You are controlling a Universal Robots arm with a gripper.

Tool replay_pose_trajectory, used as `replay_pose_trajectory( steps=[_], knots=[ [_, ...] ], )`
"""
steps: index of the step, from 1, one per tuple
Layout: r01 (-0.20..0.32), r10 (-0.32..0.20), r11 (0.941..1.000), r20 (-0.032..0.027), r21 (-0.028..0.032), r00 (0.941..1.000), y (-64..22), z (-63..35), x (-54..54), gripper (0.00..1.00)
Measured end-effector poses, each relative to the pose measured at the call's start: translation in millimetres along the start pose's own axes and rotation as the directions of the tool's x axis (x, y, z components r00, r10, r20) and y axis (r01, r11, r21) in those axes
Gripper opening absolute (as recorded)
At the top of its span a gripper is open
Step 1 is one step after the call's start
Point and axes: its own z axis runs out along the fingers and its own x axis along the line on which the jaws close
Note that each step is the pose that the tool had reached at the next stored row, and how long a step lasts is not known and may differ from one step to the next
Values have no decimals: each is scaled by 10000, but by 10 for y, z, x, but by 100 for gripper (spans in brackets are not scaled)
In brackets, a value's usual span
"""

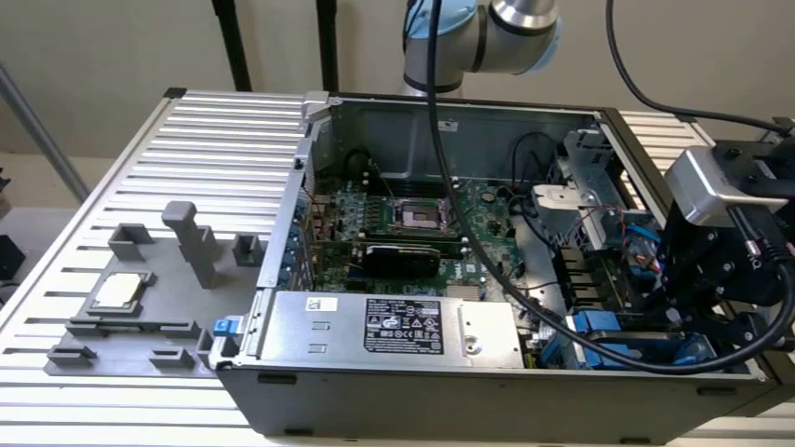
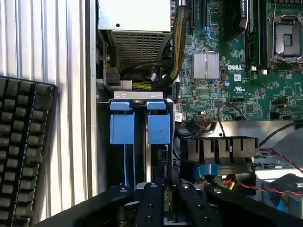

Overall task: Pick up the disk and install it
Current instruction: 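Insert the first disk wire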

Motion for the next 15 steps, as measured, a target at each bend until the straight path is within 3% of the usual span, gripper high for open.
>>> replay_pose_trajectory(
  steps=[15],
  knots=[
    [-39,39,10000,-168,-11,9999,-23,49,-38,16]
  ],
)
